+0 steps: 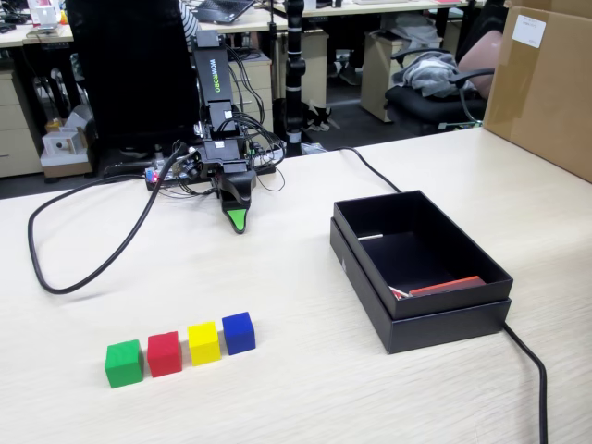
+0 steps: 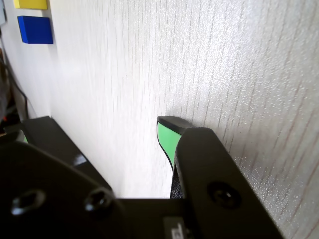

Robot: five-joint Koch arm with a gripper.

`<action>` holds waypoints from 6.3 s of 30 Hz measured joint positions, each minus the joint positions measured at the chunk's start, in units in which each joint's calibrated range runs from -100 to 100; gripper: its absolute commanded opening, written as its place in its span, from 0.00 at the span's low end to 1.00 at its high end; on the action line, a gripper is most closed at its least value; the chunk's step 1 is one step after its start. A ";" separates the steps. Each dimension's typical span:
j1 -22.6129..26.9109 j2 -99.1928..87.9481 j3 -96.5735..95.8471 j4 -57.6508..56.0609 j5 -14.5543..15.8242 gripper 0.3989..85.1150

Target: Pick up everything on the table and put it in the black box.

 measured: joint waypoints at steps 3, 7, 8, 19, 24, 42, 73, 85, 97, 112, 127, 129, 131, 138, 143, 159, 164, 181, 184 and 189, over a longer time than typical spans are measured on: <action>0.00 0.00 0.00 0.00 0.00 0.59; 0.00 0.00 0.00 0.00 0.00 0.59; 0.00 0.00 0.00 0.00 0.00 0.59; 0.00 0.00 0.00 0.00 0.00 0.59; 0.00 -0.13 0.00 0.00 0.00 0.59; 0.00 0.00 -0.09 0.00 0.00 0.59; 0.68 0.39 6.39 -7.43 -0.10 0.56; -4.25 35.60 63.72 -52.96 0.78 0.56; -11.62 85.70 109.08 -59.00 -3.37 0.56; -13.68 136.70 153.17 -59.00 -6.45 0.52; -13.77 148.61 162.67 -60.47 -7.28 0.07; -13.87 148.87 163.85 -60.78 -7.42 0.05; -13.92 148.87 163.85 -60.86 -7.42 0.05; -14.51 133.98 153.35 -69.22 -7.23 0.05; -14.16 103.82 142.49 -72.71 -7.08 0.05; 14.16 77.80 124.69 -75.57 5.86 0.17; 17.83 93.59 135.46 -75.57 8.79 0.16; 20.37 122.72 145.69 -75.65 12.11 0.45; 19.98 122.46 145.69 -76.42 12.06 0.48; 17.34 111.46 144.04 -77.58 11.92 0.49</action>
